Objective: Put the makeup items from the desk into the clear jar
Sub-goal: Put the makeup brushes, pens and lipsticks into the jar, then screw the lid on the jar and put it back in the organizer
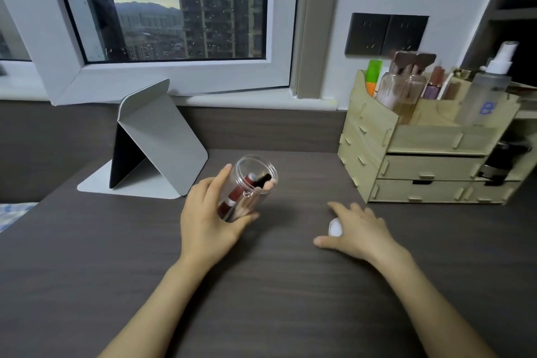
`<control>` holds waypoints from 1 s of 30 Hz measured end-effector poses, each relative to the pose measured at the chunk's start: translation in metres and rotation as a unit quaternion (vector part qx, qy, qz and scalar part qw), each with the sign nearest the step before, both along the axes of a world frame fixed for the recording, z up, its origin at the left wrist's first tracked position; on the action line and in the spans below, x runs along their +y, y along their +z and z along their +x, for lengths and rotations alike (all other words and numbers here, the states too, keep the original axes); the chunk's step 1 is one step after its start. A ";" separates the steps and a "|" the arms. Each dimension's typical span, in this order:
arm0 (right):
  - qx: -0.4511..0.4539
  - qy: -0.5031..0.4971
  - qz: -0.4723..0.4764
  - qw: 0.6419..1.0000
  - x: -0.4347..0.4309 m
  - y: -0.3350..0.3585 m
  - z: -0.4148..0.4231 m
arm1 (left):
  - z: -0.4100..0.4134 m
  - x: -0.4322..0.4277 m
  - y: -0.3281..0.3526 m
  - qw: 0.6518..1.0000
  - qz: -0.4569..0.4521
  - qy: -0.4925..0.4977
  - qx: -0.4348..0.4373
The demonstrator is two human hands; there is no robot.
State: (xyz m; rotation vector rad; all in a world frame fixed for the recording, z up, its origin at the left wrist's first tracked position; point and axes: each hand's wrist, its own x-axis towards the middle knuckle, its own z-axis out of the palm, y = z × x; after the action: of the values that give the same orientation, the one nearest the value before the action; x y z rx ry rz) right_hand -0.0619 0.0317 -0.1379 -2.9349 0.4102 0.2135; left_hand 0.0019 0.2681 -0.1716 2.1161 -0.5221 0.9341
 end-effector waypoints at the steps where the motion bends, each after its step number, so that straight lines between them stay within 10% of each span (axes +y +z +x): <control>1: 0.011 -0.005 0.008 1.000 -0.005 -0.001 -0.006 | 0.000 0.000 0.000 1.000 -0.001 0.001 0.003; 7: -0.129 0.054 0.234 0.962 -0.010 0.001 -0.010 | -0.004 0.001 0.005 1.000 -0.001 0.000 0.027; 9: -0.224 0.055 0.462 0.857 -0.001 0.011 -0.007 | -0.005 0.000 0.007 0.999 -0.001 -0.004 0.041; 13: -0.247 0.046 0.826 0.505 0.014 0.038 0.006 | -0.008 -0.005 0.013 0.997 -0.008 -0.016 0.073; 15: -0.256 0.051 0.863 0.432 0.022 0.048 0.014 | -0.012 -0.009 0.016 0.996 0.004 -0.028 0.085; 23: -0.254 0.098 0.787 0.553 0.056 0.045 0.011 | -0.037 -0.019 0.034 0.985 -0.009 -0.089 0.147; 30: -0.232 0.174 0.793 0.537 0.045 0.051 -0.003 | -0.052 -0.020 0.054 0.893 -0.144 -0.290 0.314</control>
State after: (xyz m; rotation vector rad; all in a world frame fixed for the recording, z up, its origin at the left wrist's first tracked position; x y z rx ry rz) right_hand -0.0650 0.0768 -0.0870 -1.0574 -0.3663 -0.1392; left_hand -0.0505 0.2478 -0.1180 1.6970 -0.5765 -0.0296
